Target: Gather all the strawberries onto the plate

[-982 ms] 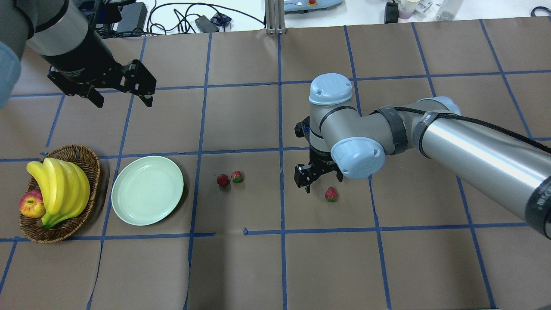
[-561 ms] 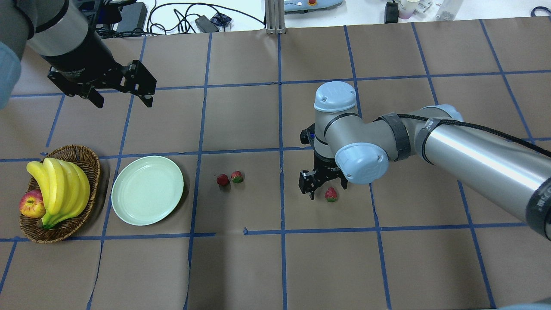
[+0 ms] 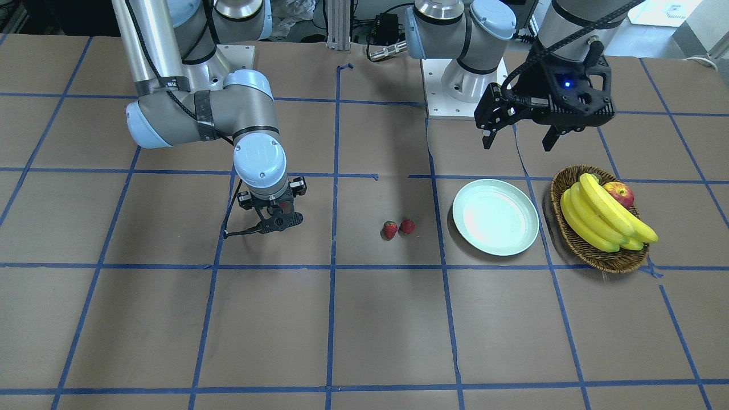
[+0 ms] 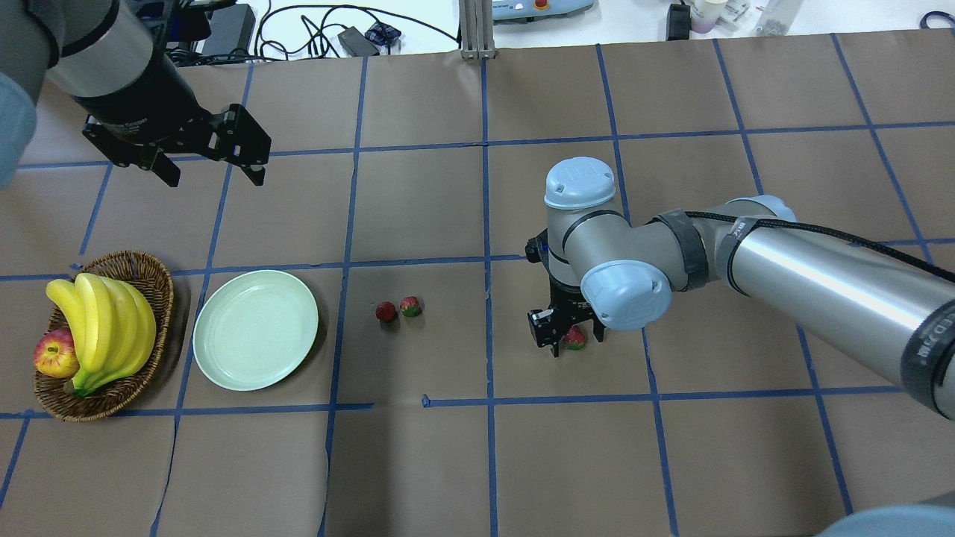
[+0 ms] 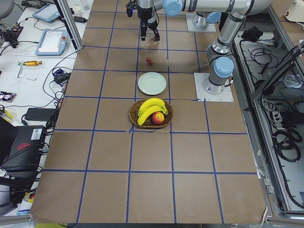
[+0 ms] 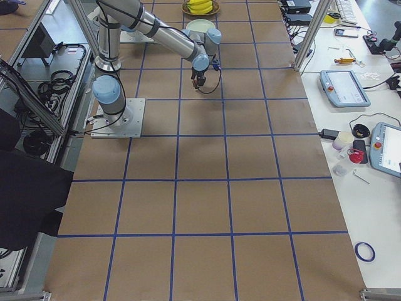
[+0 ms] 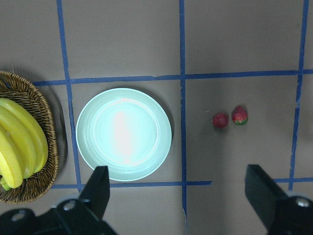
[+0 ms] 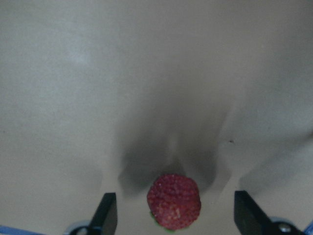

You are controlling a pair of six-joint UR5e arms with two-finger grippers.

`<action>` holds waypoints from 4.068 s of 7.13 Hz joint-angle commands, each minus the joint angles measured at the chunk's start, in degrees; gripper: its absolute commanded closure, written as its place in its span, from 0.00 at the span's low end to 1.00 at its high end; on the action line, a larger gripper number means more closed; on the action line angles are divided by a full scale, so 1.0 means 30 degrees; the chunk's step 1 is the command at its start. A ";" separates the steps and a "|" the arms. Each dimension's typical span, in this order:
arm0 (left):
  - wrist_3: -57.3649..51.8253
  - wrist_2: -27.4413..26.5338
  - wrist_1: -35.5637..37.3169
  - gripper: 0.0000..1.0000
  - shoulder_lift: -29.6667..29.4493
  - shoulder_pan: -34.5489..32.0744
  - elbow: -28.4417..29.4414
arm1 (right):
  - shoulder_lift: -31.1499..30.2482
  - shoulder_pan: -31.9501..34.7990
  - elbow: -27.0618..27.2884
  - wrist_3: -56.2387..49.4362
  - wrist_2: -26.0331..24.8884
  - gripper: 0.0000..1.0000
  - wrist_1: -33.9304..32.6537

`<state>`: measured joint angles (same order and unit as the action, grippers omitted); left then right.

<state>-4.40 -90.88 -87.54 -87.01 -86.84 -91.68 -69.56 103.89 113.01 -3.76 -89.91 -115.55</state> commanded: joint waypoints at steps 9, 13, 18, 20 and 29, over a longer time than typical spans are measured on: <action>0.0030 0.0000 0.0000 0.00 0.0001 0.0000 0.0004 | 0.3257 0.2832 -0.4765 0.7833 0.5184 1.00 -0.3280; 0.0059 0.0000 0.0000 0.00 -0.0028 0.0000 0.0004 | 0.3209 0.3427 -0.4654 0.8432 0.5213 0.00 -0.3758; 0.0030 0.0000 0.0000 0.00 -0.0028 0.0000 -0.0025 | -0.1813 0.0920 -0.4916 0.5246 0.2087 0.00 0.2376; 0.0088 0.0029 0.0029 0.00 -0.0116 0.0000 0.0004 | -0.5799 -0.1281 -0.4974 0.4192 0.0857 0.00 0.6069; 0.0352 0.0000 -0.0029 0.00 -0.0175 -0.0117 0.0004 | -0.6374 -0.4102 -0.9604 0.1693 0.0176 0.00 0.5731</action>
<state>-3.27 -90.88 -87.62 -87.58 -87.18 -91.67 -89.08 91.83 84.22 0.76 -89.08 -96.51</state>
